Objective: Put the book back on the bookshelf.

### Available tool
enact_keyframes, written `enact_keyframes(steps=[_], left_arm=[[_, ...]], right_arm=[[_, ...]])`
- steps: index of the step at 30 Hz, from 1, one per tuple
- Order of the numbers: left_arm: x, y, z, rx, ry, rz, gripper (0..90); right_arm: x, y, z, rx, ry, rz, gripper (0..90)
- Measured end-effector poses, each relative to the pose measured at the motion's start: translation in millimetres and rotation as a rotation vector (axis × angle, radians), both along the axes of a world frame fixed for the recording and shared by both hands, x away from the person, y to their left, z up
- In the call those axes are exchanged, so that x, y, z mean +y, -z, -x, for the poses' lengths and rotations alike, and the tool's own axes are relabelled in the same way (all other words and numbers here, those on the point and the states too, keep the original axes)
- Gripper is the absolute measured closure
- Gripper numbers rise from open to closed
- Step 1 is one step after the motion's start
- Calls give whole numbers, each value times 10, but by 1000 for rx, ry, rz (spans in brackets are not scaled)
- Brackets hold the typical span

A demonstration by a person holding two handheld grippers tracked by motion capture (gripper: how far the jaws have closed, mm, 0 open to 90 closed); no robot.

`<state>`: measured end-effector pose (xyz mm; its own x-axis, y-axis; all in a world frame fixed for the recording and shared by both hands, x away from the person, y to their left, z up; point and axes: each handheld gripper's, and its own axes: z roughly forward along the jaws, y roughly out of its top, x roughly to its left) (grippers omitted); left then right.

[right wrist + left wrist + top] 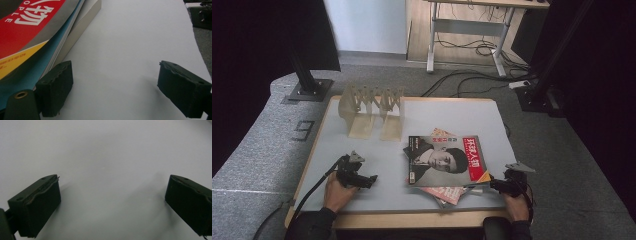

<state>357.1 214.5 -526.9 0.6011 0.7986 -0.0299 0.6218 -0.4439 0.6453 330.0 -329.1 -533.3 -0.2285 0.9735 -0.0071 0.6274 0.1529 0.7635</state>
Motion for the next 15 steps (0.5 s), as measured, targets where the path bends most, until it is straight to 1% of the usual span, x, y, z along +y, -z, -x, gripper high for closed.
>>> enact_keyframes(steps=[1,2,4,5,7,8,9,10,11,15], left_arm=[[0,0,0,0,0,0,0],[-27,-11,3,3,17,7,0],[-41,-16,4,1,23,9,0],[-67,-28,6,0,40,14,0],[-82,-35,6,-2,48,12,0],[-119,-49,8,-7,67,11,0],[-119,-49,8,-7,67,11,1],[-155,-58,8,-7,88,16,1],[-155,-58,8,-7,88,16,1],[-219,-78,9,-7,126,15,0]], right_arm=[[0,0,0,0,0,0,126],[5,-4,17,5,-1,11,126],[11,-10,32,7,-1,19,127],[10,-17,40,6,-2,21,126],[9,-27,49,4,-1,20,125],[5,-49,63,-2,-1,19,122],[5,-59,69,-4,0,16,118],[3,-68,75,-5,-4,13,115],[3,-68,75,-5,-4,13,115],[-3,-96,95,-9,-5,8,93]])
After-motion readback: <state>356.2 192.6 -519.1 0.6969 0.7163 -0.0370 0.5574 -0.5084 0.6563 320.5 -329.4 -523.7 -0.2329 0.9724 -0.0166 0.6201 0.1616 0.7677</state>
